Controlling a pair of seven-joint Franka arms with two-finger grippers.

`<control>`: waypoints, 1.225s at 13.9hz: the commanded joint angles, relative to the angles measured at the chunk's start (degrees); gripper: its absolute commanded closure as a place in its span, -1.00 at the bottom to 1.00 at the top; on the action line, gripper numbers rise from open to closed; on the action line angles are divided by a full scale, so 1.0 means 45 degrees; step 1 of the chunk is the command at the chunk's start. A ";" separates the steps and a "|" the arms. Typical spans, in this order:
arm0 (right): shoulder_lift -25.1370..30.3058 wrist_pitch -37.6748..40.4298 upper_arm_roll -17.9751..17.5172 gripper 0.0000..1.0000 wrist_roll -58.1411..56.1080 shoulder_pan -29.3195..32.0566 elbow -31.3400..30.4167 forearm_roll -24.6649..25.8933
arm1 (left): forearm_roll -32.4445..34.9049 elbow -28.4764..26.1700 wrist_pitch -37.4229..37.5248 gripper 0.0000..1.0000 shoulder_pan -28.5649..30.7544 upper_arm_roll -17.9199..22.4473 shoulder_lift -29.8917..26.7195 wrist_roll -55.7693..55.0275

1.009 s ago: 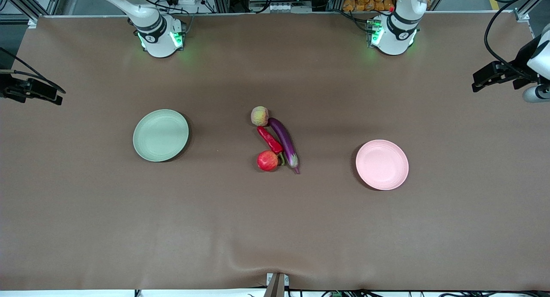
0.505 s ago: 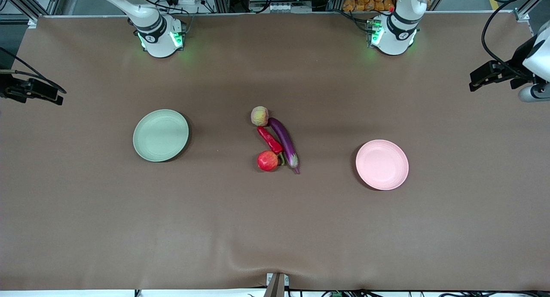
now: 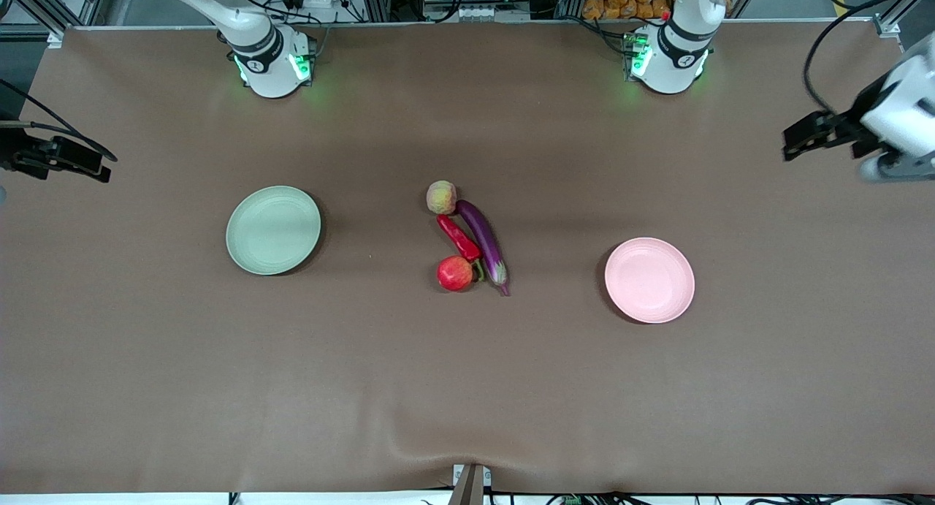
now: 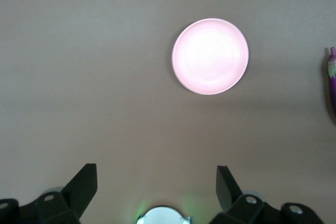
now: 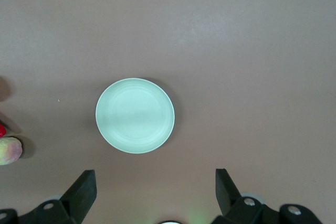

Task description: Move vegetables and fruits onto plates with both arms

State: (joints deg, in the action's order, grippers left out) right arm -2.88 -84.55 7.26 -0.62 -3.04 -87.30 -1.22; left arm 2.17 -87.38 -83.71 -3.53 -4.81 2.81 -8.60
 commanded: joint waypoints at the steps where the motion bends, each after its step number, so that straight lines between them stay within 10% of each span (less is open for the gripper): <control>1: -0.0550 -0.0427 0.0027 -1.00 0.0041 -0.0631 0.0202 0.0037 | -0.0112 0.0199 -0.1604 -1.00 -0.0757 -0.0939 0.1887 -0.2279; 7: -0.1742 -0.1425 0.0027 -1.00 0.0041 -0.1901 0.0240 0.0076 | 0.0064 -0.0367 -0.6429 -1.00 -0.3722 -0.1548 0.5600 -0.7924; 17: -0.2777 -0.1991 0.0027 -1.00 0.1090 -0.3152 0.0241 0.0057 | 0.0083 -0.1419 -1.0771 -1.00 -0.6872 -0.1431 0.8126 -1.4280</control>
State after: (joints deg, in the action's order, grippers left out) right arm -14.16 -92.92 7.03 0.91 -16.53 -87.37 -1.21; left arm 2.16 -91.57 -129.33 -33.33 -11.98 39.02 -70.78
